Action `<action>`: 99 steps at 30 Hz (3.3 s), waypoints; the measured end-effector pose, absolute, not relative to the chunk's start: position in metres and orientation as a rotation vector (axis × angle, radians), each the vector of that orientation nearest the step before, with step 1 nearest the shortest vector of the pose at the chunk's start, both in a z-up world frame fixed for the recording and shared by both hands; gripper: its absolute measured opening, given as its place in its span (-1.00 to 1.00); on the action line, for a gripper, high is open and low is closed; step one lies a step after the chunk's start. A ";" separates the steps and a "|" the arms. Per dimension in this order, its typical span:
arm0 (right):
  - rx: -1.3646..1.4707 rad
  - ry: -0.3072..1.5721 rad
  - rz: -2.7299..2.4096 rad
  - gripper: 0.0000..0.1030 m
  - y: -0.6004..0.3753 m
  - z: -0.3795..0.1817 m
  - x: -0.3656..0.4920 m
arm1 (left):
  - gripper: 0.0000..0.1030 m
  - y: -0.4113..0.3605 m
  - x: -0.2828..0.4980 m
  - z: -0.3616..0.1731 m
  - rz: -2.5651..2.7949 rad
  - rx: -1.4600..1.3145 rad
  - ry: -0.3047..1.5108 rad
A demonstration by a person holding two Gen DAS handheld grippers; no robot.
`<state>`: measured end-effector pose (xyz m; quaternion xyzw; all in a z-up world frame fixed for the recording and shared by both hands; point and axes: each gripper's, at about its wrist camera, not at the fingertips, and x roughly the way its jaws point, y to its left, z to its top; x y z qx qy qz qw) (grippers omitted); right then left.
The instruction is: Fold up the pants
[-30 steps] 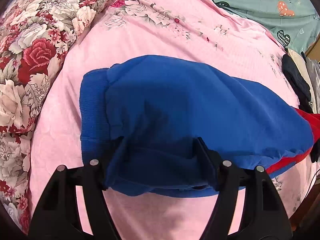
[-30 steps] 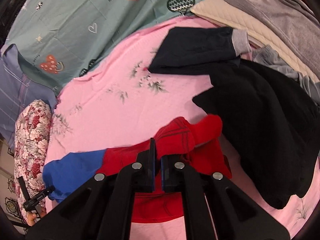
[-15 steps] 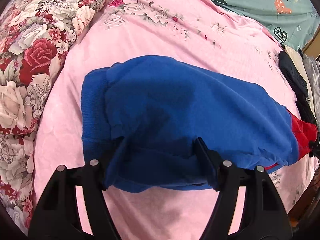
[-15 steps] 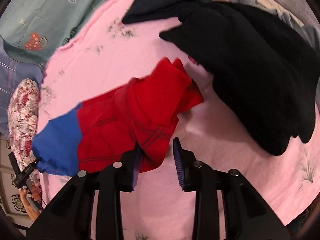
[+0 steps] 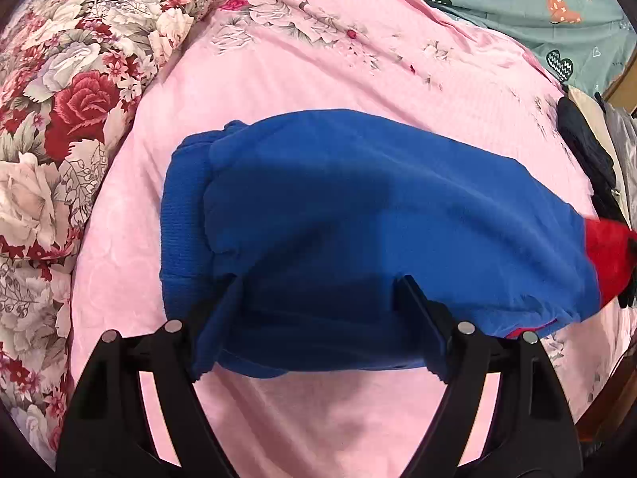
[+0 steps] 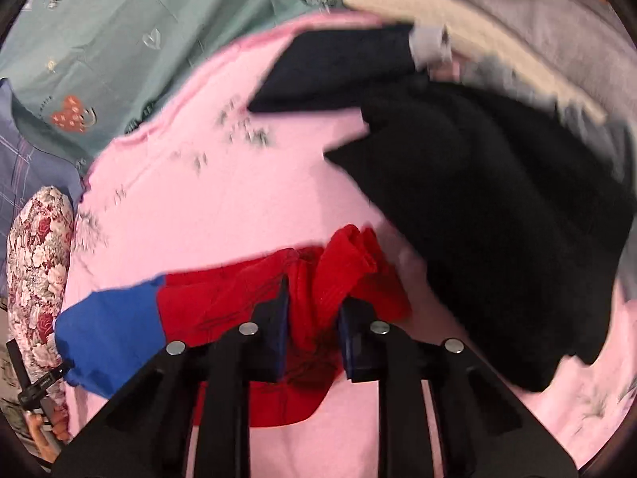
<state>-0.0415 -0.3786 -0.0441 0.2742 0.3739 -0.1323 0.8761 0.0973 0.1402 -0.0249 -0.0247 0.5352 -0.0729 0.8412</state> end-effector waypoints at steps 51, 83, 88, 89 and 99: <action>0.430 1.015 0.446 -0.16 -0.136 -0.058 0.165 | 0.96 0.075 0.131 -0.014 -0.062 -0.065 1.039; 0.476 1.188 0.538 -0.18 -0.130 -0.075 0.149 | 0.96 0.031 0.134 -0.055 -0.064 0.071 1.077; 0.481 1.218 0.537 -0.19 -0.114 -0.078 0.164 | 0.96 0.032 0.126 -0.055 -0.085 0.074 1.060; 0.480 1.225 0.541 -0.20 -0.108 -0.078 0.169 | 0.96 0.033 0.125 -0.055 -0.091 0.075 1.059; 0.419 1.278 0.484 -0.20 -0.106 -0.083 0.177 | 0.96 0.036 0.120 -0.056 -0.117 0.079 1.047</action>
